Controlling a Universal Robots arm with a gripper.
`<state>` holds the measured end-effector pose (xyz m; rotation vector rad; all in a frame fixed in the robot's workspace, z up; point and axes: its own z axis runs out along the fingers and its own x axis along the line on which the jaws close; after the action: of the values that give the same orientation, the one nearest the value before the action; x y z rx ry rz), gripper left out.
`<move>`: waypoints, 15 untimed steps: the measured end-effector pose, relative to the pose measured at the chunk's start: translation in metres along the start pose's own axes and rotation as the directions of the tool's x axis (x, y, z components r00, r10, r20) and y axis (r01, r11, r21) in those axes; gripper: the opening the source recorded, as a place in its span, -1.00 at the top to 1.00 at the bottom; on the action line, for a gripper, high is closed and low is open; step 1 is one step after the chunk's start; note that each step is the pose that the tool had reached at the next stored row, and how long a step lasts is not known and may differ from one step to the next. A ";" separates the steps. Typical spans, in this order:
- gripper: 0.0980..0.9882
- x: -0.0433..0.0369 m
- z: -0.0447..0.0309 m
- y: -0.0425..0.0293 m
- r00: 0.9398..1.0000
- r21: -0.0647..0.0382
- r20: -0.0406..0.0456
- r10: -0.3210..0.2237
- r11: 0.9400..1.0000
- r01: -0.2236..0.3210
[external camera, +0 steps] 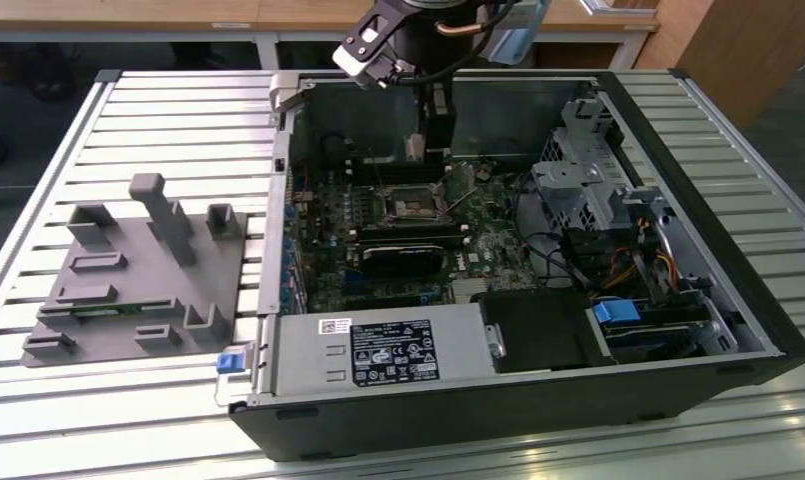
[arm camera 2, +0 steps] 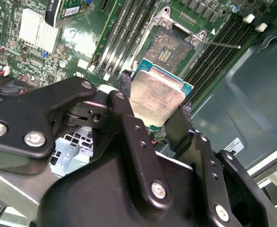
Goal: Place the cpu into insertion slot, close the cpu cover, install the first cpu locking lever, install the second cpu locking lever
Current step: 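Place the cpu into insertion slot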
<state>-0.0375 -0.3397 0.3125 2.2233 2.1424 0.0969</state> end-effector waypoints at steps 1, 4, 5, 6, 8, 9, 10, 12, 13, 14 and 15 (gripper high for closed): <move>0.01 0.0007 0.0013 -0.0001 1.000 0.000 0.000 0.001 1.000 -0.001; 0.01 0.0024 0.0063 -0.0006 1.000 0.000 0.000 0.003 1.000 -0.003; 0.01 0.0027 0.0080 -0.0007 1.000 0.000 0.000 0.003 1.000 -0.003; 0.01 0.0028 0.0098 -0.0008 1.000 0.000 0.000 0.003 1.000 -0.003; 0.01 0.0032 0.0134 -0.0012 1.000 0.000 0.000 0.004 1.000 -0.004; 0.01 0.0035 0.0153 -0.0014 1.000 0.000 0.000 0.005 1.000 -0.005; 0.01 0.0037 0.0171 -0.0015 1.000 0.000 0.000 0.005 1.000 -0.005; 0.01 0.0042 0.0201 -0.0018 1.000 0.000 0.000 0.006 1.000 -0.006; 0.01 0.0044 0.0211 -0.0019 1.000 0.000 0.000 0.006 1.000 -0.006; 0.01 0.0046 0.0217 -0.0019 1.000 0.000 0.001 0.006 1.000 -0.006; 0.01 0.0047 0.0221 -0.0019 1.000 0.000 0.001 0.006 1.000 -0.006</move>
<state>-0.0374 -0.3348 0.2904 2.2297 2.1355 0.0965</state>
